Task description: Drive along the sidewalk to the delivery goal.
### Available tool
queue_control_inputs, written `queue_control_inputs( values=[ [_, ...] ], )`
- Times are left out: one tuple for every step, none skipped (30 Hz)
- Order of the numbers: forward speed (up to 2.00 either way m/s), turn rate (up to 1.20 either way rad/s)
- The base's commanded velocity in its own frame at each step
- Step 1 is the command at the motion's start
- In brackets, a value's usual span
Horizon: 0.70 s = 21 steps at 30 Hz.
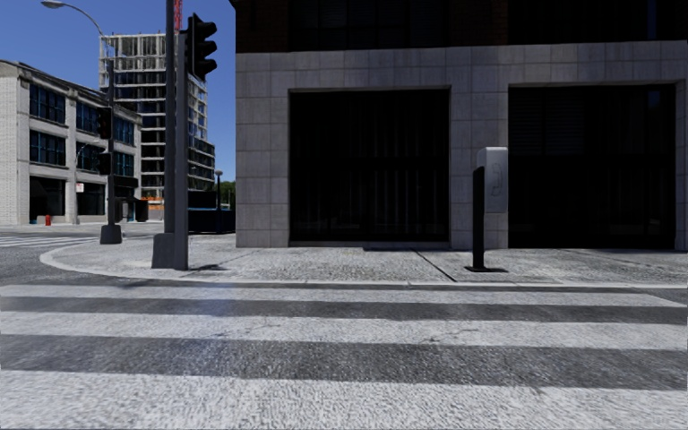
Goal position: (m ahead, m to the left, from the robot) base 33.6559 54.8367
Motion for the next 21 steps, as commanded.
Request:
queue_control_inputs(
  values=[
    [2.0, 0.0],
    [2.0, 0.0],
    [2.0, 0.0],
    [2.0, 0.0],
    [2.0, 0.0],
    [2.0, 0.0],
    [2.0, 0.0],
    [2.0, 0.0],
    [2.0, 0.0],
    [2.0, 0.0],
    [2.0, 0.0],
    [2.0, 0.0],
    [2.0, 0.0],
    [2.0, 0.0],
    [2.0, 0.0],
    [2.0, 0.0],
    [2.0, 0.0],
    [2.0, 0.0],
    [2.0, 0.0],
    [2.0, 0.0],
    [2.0, 0.0]
  ],
)
